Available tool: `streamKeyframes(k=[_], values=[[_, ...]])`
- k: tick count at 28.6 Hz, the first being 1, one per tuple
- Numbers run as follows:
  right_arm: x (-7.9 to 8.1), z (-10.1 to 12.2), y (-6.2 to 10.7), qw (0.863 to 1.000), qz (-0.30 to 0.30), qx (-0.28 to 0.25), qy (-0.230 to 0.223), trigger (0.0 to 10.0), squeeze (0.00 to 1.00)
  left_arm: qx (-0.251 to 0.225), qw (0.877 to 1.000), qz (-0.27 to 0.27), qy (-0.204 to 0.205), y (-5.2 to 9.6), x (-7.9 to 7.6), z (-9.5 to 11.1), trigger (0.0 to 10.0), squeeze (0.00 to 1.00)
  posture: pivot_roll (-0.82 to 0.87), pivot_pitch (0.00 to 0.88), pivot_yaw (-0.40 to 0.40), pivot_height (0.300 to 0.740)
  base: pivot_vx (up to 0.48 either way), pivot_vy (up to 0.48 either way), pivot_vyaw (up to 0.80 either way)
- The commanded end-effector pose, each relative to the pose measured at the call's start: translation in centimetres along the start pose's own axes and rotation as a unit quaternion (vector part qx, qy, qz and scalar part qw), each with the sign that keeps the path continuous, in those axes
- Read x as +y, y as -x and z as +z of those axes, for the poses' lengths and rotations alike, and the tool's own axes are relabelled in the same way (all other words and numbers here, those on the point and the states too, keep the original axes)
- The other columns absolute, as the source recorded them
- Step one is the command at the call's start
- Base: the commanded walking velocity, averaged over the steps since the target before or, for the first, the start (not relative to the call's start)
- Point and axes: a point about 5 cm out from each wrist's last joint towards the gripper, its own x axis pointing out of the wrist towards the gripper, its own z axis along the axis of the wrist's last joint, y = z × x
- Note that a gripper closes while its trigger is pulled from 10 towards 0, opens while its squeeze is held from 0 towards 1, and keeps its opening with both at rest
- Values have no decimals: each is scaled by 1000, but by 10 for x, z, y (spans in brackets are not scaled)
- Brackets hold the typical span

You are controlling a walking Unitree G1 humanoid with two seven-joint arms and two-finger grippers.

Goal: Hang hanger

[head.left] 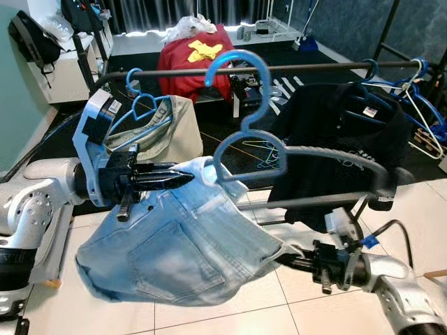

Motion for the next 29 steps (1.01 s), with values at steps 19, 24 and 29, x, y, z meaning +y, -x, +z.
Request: streamKeyframes(k=[19, 24, 29], values=[[-19, 41, 73, 989, -133, 6, 61, 0, 0, 128, 990, -36, 46, 33, -12, -35, 0, 0, -50, 92, 33, 740, 0, 0, 0], [-23, 63, 82, 987, -139, -5, 85, 0, 0, 166, 986, -3, 11, 31, -7, -51, 0, 0, -55, 93, 34, 740, 0, 0, 0], [-15, 77, 62, 992, -85, -28, 90, 0, 0, 181, 981, 58, -29, 11, 7, -62, 0, 0, -61, 92, 34, 740, 0, 0, 0]])
